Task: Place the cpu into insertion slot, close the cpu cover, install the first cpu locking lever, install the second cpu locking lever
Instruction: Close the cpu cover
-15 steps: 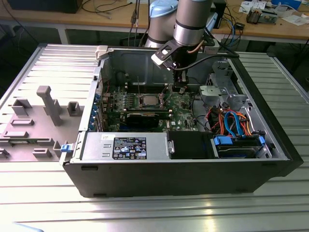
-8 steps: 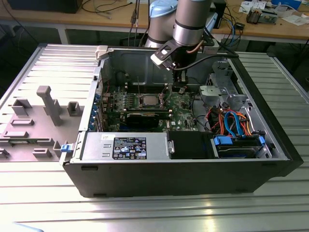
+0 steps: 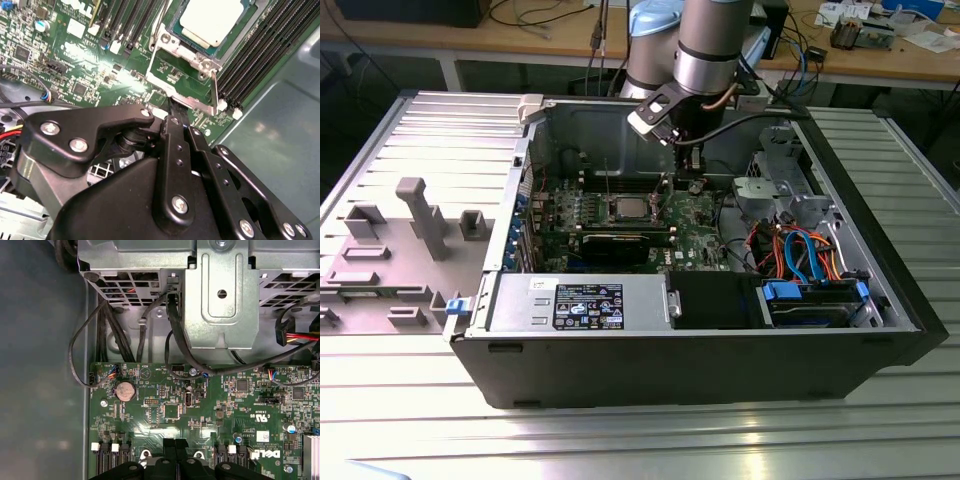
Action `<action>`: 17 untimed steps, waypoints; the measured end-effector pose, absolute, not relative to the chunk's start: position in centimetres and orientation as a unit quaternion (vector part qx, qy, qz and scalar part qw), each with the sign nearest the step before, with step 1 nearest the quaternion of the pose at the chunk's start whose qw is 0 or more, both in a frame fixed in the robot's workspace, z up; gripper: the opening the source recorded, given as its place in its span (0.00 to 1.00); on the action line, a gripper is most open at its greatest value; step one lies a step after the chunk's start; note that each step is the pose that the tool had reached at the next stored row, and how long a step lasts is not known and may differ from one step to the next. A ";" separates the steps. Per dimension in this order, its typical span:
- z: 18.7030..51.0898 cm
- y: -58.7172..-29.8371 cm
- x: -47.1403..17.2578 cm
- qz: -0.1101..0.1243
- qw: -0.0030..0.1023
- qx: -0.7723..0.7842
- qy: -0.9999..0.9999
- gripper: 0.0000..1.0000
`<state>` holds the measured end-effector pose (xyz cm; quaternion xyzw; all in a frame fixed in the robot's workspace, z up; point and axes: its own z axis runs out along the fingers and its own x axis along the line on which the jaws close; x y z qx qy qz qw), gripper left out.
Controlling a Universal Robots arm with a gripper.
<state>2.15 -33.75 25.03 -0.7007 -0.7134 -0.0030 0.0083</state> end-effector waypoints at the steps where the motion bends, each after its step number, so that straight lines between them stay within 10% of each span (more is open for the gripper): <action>1: 25.0 -33.7 2.1 -0.003 0.008 -0.701 -0.713 0.11; 17: 25.0 -33.7 1.4 -0.003 0.008 -0.701 -0.713 0.11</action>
